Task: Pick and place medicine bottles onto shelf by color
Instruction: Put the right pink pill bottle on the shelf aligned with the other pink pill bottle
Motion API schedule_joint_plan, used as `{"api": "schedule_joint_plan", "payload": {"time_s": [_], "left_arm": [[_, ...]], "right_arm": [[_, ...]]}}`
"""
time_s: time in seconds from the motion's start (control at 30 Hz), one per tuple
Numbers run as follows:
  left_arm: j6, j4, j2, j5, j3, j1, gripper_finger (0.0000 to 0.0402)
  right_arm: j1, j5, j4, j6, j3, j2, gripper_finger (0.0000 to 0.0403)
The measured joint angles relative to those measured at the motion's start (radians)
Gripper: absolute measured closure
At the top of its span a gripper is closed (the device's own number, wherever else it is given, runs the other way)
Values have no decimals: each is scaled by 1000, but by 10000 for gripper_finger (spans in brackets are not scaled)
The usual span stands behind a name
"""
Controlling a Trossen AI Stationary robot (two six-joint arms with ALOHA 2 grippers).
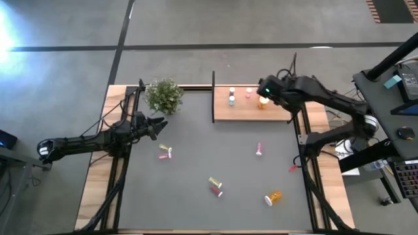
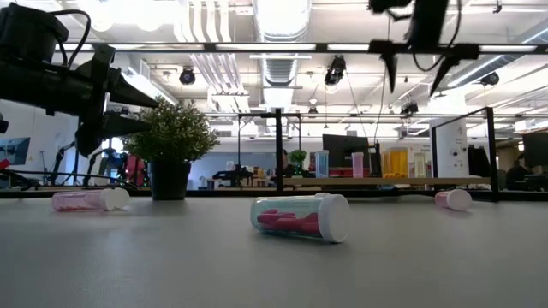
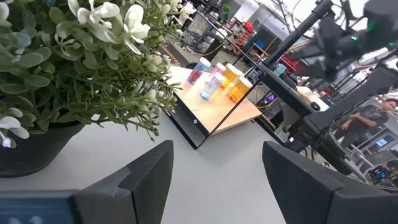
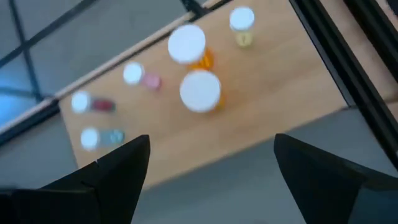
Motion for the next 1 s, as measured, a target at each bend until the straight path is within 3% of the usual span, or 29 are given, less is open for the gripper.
{"api": "schedule_joint_plan", "payload": {"time_s": [0.17, 0.57, 0.7, 0.83, 1.0], "left_arm": [[0, 0, 0, 0, 0, 0, 171], [0, 0, 0, 0, 0, 0, 171], [0, 0, 0, 0, 0, 0, 171], [0, 0, 0, 0, 0, 0, 171], [0, 0, 0, 0, 0, 0, 171]], "right_arm": [[134, 0, -66, 127, -64, -74, 72], [491, -2, -108, 362, -149, -86, 76], [582, -4, -93, 331, -172, -74, 76], [640, -124, -89, 351, -173, -63, 76], [678, -257, -96, 513, -165, -33, 76]]}}
